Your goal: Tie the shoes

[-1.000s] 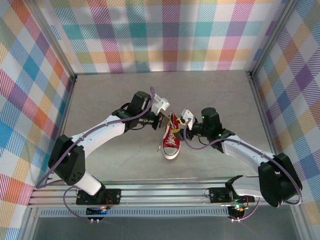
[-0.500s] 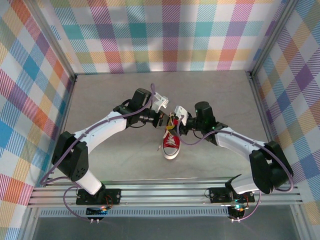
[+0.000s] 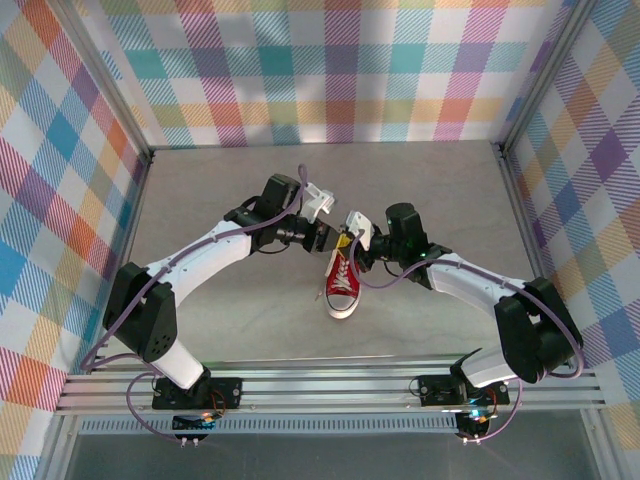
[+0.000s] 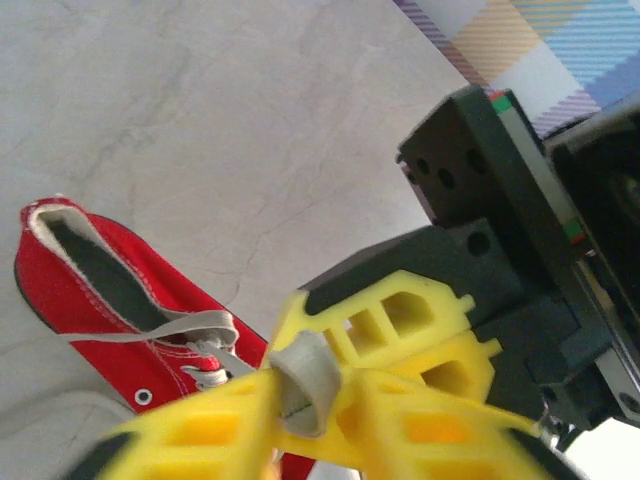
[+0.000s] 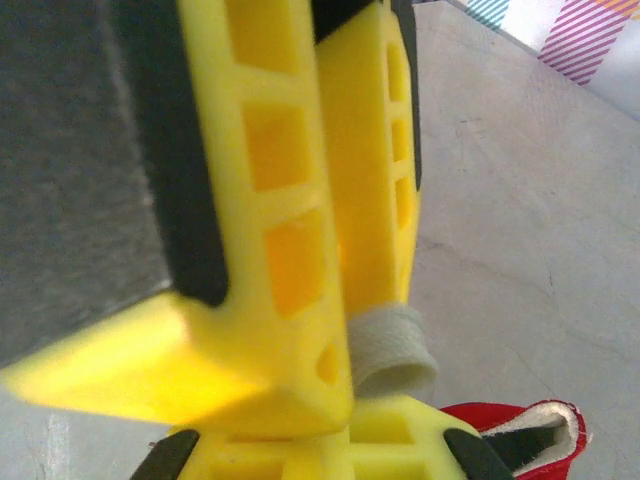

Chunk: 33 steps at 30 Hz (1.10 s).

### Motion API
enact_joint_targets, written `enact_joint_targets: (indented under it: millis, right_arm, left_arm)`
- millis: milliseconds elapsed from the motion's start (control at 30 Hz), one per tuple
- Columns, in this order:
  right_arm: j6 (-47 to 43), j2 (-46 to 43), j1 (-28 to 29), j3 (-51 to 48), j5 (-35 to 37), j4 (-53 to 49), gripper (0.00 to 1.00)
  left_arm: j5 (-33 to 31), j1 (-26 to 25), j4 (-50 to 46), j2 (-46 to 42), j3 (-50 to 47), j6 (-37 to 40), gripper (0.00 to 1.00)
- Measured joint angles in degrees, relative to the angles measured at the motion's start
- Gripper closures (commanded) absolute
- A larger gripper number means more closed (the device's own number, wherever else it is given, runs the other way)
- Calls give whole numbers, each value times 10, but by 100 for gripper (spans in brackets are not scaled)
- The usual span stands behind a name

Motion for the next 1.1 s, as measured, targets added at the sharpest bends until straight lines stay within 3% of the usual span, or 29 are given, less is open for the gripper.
enact_joint_targets:
  millis: [300, 533, 700, 1100]
  right_arm:
    - [9, 0, 0, 0, 1, -7, 100]
    - [16, 0, 0, 1, 1, -23, 100]
    - [23, 0, 0, 2, 1, -29, 100]
    - [26, 0, 0, 3, 5, -39, 100]
  left_arm:
    - [-108, 46, 10, 8, 0, -48, 54]
    - [-118, 56, 56, 101, 0, -33, 51]
    - [-140, 54, 21, 173, 30, -32, 49]
    - [-179, 54, -22, 216, 65, -36, 48]
